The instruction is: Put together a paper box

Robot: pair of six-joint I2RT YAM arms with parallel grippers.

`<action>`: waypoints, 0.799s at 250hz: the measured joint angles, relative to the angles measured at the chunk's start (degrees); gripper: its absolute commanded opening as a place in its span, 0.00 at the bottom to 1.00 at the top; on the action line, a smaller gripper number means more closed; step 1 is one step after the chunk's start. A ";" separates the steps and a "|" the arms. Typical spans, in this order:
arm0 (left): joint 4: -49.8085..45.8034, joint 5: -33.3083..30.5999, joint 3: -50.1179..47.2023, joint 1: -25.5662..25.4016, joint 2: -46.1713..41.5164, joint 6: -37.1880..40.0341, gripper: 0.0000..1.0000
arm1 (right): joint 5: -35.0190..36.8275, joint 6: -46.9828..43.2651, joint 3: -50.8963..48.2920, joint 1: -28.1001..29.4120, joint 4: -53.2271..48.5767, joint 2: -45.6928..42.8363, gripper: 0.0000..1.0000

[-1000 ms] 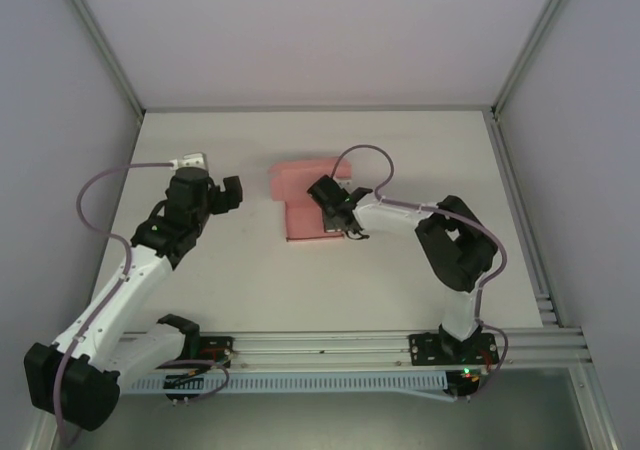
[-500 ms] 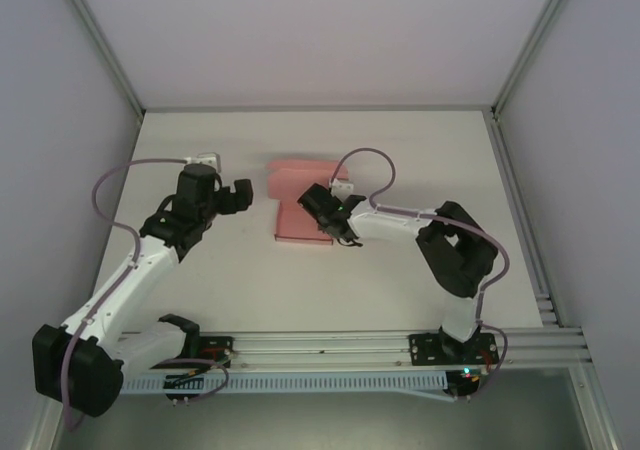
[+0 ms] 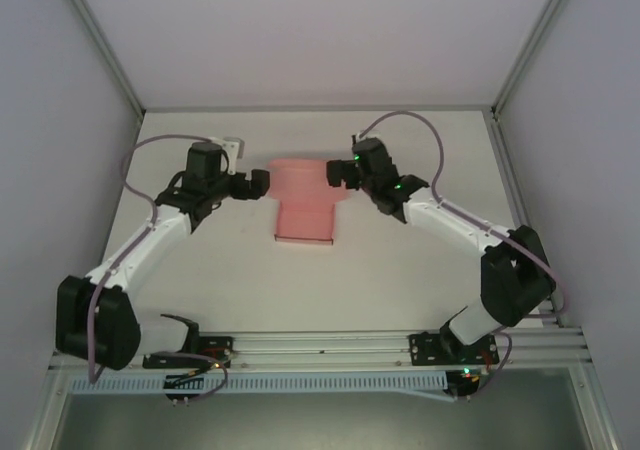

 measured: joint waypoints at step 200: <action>0.74 24.06 10.75 4.61 20.92 21.18 0.56 | -25.94 -25.79 9.66 -6.10 -8.37 14.51 0.66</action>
